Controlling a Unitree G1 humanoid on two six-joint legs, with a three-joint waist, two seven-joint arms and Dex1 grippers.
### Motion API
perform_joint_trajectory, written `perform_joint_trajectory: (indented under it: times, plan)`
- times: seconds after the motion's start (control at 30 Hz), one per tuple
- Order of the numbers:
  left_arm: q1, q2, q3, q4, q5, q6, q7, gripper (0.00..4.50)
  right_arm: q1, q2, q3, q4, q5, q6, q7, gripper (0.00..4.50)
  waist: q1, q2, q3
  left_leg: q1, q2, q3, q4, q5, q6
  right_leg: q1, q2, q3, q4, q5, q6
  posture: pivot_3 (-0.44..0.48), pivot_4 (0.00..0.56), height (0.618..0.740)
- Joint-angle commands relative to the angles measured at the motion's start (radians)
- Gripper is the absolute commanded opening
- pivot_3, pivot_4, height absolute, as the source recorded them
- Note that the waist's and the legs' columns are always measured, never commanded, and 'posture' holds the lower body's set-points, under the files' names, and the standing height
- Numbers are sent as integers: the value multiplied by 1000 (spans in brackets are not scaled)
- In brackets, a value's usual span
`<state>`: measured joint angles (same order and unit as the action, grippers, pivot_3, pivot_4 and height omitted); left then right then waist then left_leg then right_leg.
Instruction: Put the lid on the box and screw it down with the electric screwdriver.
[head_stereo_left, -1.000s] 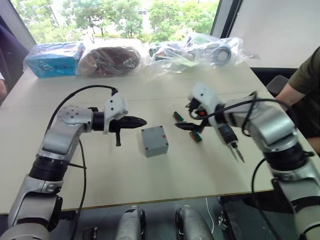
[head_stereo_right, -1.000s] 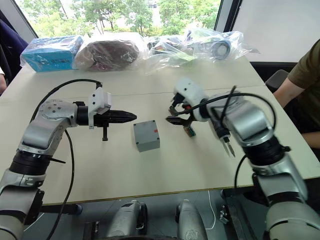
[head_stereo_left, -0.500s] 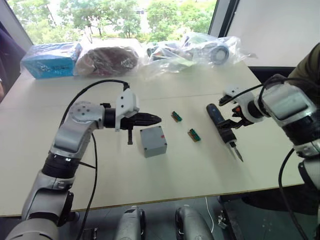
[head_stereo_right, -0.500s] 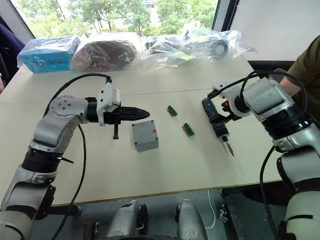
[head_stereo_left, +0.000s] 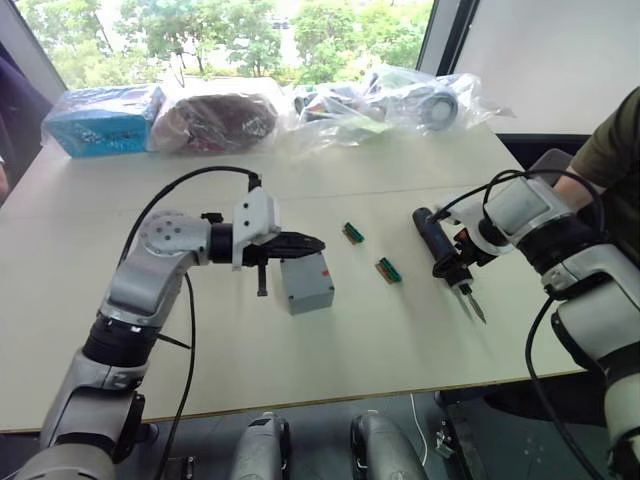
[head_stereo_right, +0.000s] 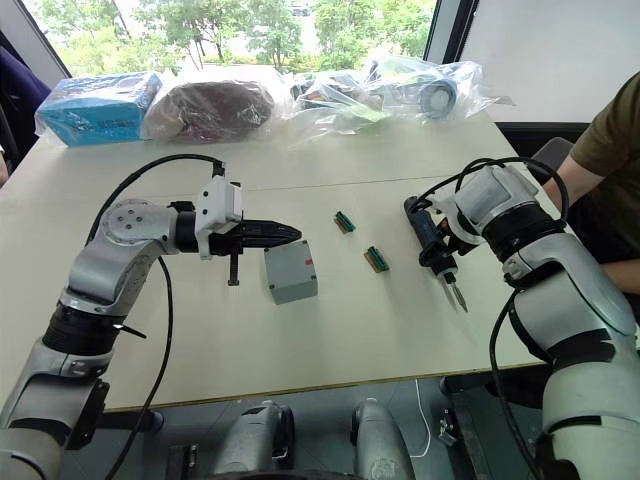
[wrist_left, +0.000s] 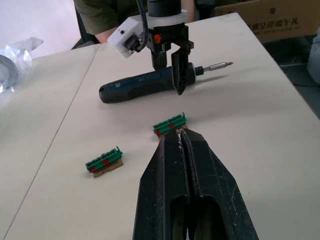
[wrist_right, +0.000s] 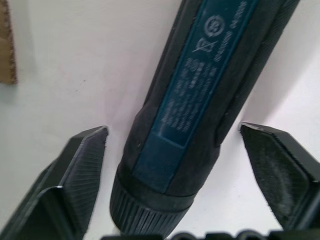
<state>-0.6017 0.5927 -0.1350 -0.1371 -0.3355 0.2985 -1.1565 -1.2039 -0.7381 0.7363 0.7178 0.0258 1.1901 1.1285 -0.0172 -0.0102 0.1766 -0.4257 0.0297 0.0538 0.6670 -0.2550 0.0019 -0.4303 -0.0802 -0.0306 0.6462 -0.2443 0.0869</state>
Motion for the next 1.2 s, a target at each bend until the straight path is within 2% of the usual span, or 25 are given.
perform_joint_trajectory:
  times: [0.03,0.1,0.23,0.3,0.43,0.53,0.63,0.73,0.8,0.9,1.2]
  plan:
    - [7,24,22,-48,1,-5,17,0,-24,42,-20,26,-18,-10,32,2539,-1,0,0,0,0,0,0,0,0,0,1,0,0,0,0,0,150,740]
    - [10,31,20,-46,2,-9,20,0,-35,48,-26,32,-33,-7,37,1882,-1,0,0,0,0,0,0,0,0,0,1,0,0,0,0,0,150,740]
    - [20,61,-2,-25,55,-53,19,0,-81,41,-124,36,-72,-36,-76,1860,-1,1,1,0,0,0,0,0,0,0,1,0,0,0,0,0,150,740]
    - [28,66,-2,-19,59,-61,16,0,-84,33,-196,-34,-64,-30,-125,1860,2,3,2,0,0,1,0,0,0,-1,1,0,0,0,0,0,150,740]
    - [33,75,-6,5,73,-76,7,0,-36,14,-420,-338,43,-3,-154,1860,4,6,4,-3,0,1,-1,0,0,-5,0,1,1,0,0,0,150,740]
    - [29,72,-5,30,73,-75,0,0,53,95,-673,-601,152,-91,-237,1860,5,6,4,-4,0,1,-2,0,0,-5,1,1,1,0,0,0,150,740]
    - [32,73,-8,48,73,-73,-8,0,134,213,-816,-800,221,-188,-337,1860,6,6,4,-4,0,1,-1,0,0,-4,1,0,1,0,0,0,150,740]
    - [44,71,-11,59,74,-69,-9,0,263,304,-819,-952,223,-394,-402,1860,10,5,3,-3,0,1,-1,0,0,-3,0,-1,1,0,0,0,150,740]
    - [54,67,-20,67,83,-74,-4,0,322,407,-864,-1008,290,-429,-454,1860,10,5,3,-3,0,0,0,0,0,-1,-1,-1,0,0,0,0,150,740]
    - [64,57,-28,77,85,-64,2,0,390,515,-857,-1046,316,-500,-530,1860,7,5,3,-3,-1,0,1,0,0,-1,-1,-1,1,0,1,0,150,740]
    - [87,10,-59,171,129,-103,27,0,504,601,-727,-1018,301,-616,-593,1860,3,5,3,-1,0,0,0,0,-1,-1,0,-1,1,0,0,0,150,740]
